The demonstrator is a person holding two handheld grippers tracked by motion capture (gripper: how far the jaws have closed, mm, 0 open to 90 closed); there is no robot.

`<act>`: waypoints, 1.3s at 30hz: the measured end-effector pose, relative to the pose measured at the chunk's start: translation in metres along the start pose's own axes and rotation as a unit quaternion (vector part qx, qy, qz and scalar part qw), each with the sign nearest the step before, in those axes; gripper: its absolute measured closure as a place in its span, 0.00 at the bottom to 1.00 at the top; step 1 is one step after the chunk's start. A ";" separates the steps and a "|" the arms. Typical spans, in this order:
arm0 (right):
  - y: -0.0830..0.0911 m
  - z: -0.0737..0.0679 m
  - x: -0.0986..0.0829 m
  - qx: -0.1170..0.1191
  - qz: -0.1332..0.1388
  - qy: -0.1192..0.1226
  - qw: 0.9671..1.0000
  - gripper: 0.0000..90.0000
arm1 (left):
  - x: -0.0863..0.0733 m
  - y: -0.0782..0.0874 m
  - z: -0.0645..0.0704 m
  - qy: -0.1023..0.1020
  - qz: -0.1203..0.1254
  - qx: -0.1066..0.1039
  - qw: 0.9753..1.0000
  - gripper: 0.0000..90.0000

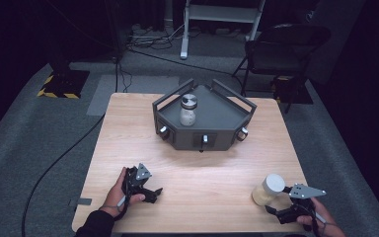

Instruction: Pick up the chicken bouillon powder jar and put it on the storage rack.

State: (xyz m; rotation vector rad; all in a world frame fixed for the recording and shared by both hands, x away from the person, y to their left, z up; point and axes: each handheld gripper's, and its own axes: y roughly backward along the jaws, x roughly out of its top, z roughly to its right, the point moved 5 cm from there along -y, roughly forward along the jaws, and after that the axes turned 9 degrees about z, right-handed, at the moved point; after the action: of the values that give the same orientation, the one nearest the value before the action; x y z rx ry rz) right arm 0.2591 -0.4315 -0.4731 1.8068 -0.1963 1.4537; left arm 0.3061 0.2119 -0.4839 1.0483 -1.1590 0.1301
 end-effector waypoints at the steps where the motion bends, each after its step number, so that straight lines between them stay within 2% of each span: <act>1: 0.001 0.000 0.000 0.001 0.007 -0.002 1.000 0.02 | 0.000 0.000 0.000 0.000 0.000 0.000 1.000 0.00; 13: 0.006 -0.001 0.004 -0.005 0.051 -0.029 0.998 0.04 | 0.000 0.000 0.000 0.000 0.000 0.000 1.000 0.00; 22: 0.005 -0.006 0.006 -0.016 0.088 -0.054 0.995 0.09 | 0.000 0.000 0.000 0.000 0.000 0.000 1.000 0.00; 27: 0.002 -0.008 0.005 -0.017 0.099 -0.065 0.993 0.15 | 0.000 0.000 0.000 0.000 0.000 0.000 1.000 0.00; 36: -0.007 -0.011 0.003 -0.008 0.103 -0.057 0.993 0.30 | 0.000 0.000 0.000 0.000 0.000 0.000 1.000 0.00; 39: -0.008 -0.012 0.003 -0.008 0.108 -0.053 0.993 0.33 | 0.000 0.000 0.000 0.000 0.000 0.000 1.000 0.00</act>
State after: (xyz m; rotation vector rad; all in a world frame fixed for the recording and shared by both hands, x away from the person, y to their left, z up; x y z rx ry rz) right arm 0.2556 -0.4173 -0.4739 1.8969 -0.4685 1.4988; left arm 0.3061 0.2119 -0.4839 1.0482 -1.1591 0.1301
